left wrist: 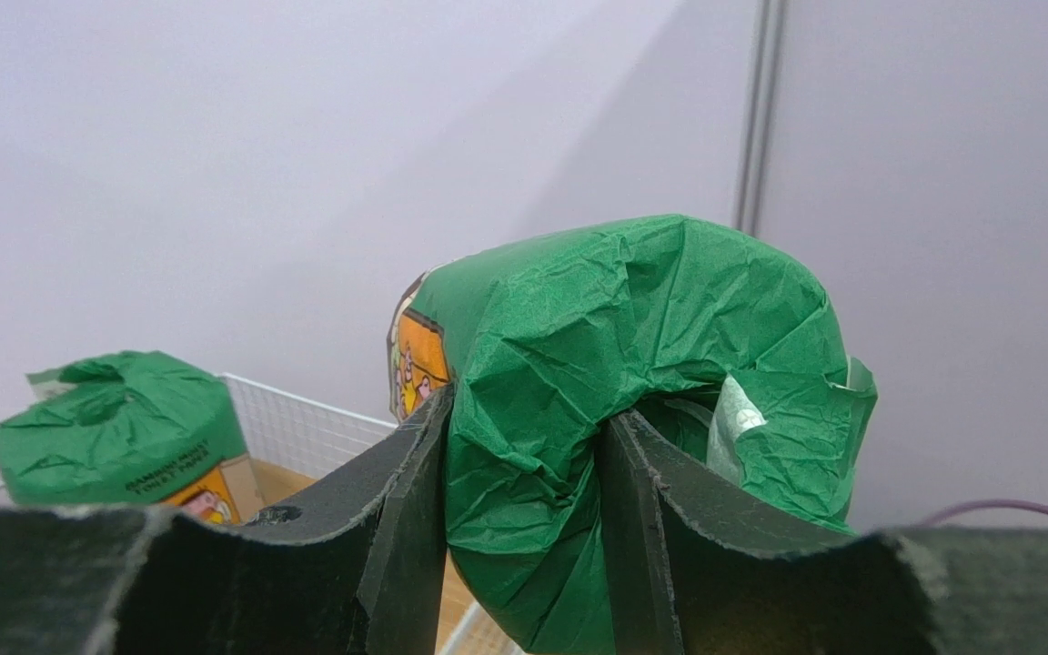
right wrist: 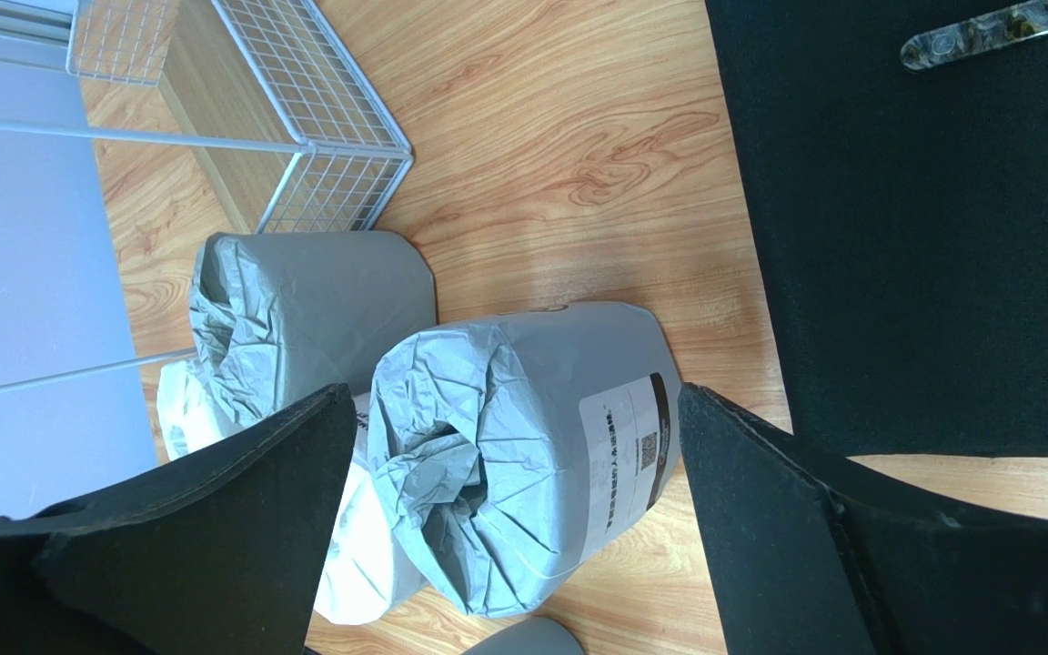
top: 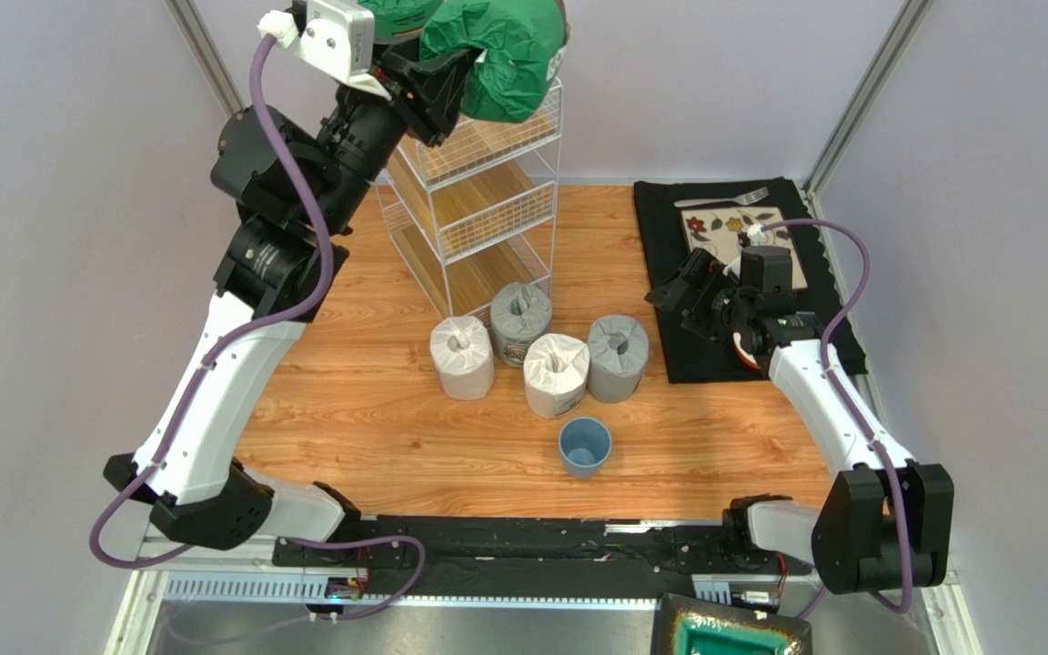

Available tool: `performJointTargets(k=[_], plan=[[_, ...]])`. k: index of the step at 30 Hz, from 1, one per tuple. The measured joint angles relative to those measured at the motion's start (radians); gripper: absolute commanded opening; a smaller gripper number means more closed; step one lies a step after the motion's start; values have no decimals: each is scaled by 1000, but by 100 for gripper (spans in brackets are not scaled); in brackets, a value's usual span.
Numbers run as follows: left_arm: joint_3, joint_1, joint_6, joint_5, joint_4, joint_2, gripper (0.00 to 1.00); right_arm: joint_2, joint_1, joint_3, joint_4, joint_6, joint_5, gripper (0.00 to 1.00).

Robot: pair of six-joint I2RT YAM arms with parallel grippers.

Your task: Place and organize the paper towels onto the shelf

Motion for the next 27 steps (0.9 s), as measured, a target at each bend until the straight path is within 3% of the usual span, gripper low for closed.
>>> performJointTargets(k=[14, 27], plan=[[2, 313, -130, -11, 53, 78, 44, -3, 0, -3, -14, 0, 0, 91], [-11, 403, -335, 98, 28, 97, 43, -3, 0, -14, -15, 0, 0, 91]])
